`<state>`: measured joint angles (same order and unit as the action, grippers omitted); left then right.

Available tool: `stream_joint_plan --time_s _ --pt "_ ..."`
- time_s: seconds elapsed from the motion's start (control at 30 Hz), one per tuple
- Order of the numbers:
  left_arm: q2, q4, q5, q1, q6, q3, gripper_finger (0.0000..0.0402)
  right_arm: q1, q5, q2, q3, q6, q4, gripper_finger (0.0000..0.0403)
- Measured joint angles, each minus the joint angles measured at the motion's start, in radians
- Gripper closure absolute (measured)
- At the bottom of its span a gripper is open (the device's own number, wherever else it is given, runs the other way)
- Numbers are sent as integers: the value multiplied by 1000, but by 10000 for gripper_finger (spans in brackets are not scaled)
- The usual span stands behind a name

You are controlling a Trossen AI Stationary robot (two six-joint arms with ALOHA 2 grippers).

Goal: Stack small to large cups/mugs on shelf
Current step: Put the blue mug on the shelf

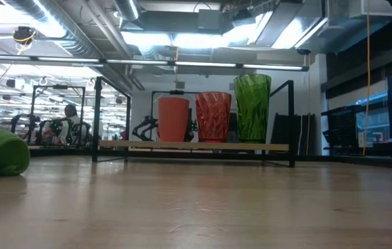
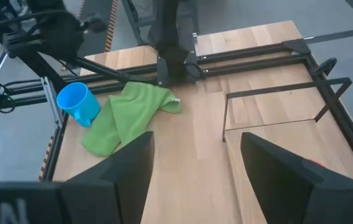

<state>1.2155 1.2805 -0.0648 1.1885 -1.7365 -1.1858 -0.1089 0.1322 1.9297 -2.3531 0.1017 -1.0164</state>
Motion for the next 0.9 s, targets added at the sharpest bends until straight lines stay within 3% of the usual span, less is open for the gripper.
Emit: stream_joint_plan --time_s 0.13,0.27,0.63,0.9 --pt "61 -133 -34 0 114 0 401 0 0 0 0 -2 4 163" --pt "120 -145 8 -2 193 0 401 0 0 0 0 -1 4 163" --pt "175 -119 30 -57 174 0 401 -27 -1 0 0 -1 1 163" --pt "212 -53 44 -49 136 14 339 -35 -7 0 0 0 -33 163"
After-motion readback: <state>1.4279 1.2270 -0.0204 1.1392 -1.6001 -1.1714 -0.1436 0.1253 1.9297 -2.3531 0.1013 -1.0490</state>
